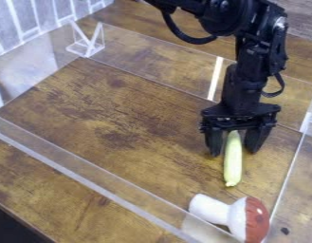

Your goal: Move the green spoon to the left

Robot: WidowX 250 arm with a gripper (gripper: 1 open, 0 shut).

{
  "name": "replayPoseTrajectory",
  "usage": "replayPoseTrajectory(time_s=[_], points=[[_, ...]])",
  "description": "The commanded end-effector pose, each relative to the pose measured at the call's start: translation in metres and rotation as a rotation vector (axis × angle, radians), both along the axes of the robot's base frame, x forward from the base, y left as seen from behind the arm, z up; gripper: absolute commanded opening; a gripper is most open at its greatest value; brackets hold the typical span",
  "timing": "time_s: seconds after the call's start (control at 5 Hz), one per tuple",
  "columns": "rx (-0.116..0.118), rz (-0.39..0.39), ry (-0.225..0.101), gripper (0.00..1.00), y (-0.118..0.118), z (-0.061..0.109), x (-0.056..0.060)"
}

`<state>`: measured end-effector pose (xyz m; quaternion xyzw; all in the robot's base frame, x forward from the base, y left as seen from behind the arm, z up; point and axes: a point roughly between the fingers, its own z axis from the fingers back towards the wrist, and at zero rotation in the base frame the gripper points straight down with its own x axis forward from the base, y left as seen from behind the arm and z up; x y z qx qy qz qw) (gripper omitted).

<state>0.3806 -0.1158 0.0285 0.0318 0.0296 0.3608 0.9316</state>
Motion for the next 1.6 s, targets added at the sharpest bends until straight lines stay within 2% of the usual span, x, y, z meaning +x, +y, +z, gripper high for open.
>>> replayPoseTrajectory(time_s=[0.0,0.4,0.8,1.4], points=[[-0.003,0.008,-0.024,1.0,-0.016,0.02,-0.005],[0.004,-0.034,0.012,1.0,-0.021,0.017,-0.013],[0.009,0.137,0.049,1.0,-0.001,0.015,-0.017],[0.023,0.097,0.089,1.0,0.008,0.008,-0.002]])
